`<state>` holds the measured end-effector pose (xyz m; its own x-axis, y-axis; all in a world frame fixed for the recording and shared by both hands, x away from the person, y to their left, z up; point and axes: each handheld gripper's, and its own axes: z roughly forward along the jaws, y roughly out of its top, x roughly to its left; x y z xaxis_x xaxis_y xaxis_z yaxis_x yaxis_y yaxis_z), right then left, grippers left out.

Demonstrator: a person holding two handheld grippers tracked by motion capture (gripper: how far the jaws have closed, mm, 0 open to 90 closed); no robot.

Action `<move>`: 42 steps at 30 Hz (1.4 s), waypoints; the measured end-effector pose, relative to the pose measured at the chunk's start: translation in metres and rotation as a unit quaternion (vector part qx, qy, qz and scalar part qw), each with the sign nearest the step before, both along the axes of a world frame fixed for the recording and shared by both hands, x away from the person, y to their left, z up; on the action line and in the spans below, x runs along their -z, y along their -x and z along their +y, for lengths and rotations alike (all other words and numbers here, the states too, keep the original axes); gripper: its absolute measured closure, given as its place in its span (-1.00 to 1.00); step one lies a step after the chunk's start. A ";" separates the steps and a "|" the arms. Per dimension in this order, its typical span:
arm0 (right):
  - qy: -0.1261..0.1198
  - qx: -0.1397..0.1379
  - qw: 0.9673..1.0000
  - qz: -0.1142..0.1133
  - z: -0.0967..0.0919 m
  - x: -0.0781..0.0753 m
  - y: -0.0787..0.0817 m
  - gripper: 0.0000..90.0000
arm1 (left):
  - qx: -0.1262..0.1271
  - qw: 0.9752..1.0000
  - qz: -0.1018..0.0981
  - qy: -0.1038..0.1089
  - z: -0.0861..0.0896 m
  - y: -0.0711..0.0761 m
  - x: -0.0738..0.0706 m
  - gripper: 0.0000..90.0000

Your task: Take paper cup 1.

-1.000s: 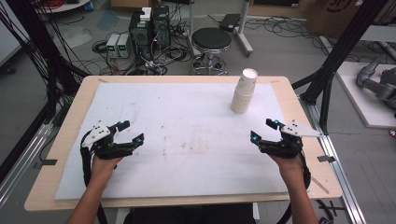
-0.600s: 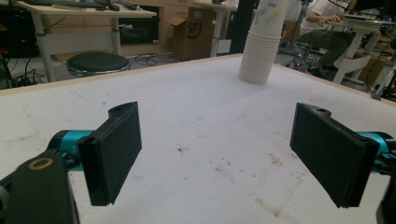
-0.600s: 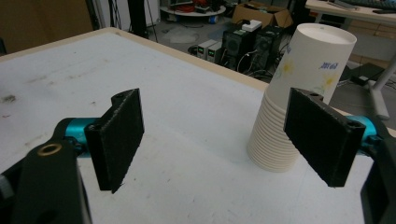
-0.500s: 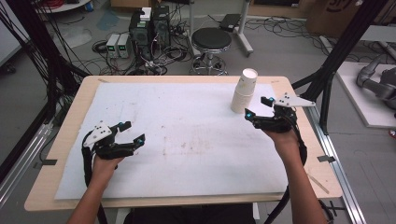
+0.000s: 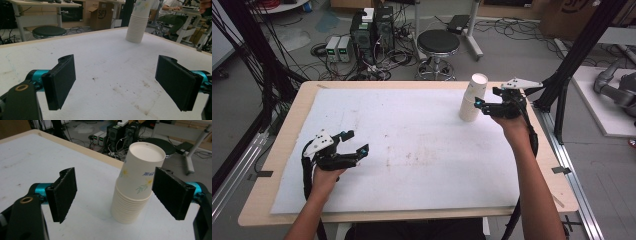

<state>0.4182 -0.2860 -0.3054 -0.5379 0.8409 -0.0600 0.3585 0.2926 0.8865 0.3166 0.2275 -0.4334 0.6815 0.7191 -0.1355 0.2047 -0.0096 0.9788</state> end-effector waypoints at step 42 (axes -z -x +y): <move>0.012 0.044 0.996 0.080 0.012 0.005 -0.096 -0.26 | 0.001 1.000 0.009 0.005 0.001 -0.003 0.003 -0.63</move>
<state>0.5146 -0.2741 -0.3105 -0.4674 0.8840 -0.0012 0.5189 0.2754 0.8093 0.3196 0.2284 -0.4364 0.6806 0.7160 -0.1557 0.2231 -0.0001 0.9748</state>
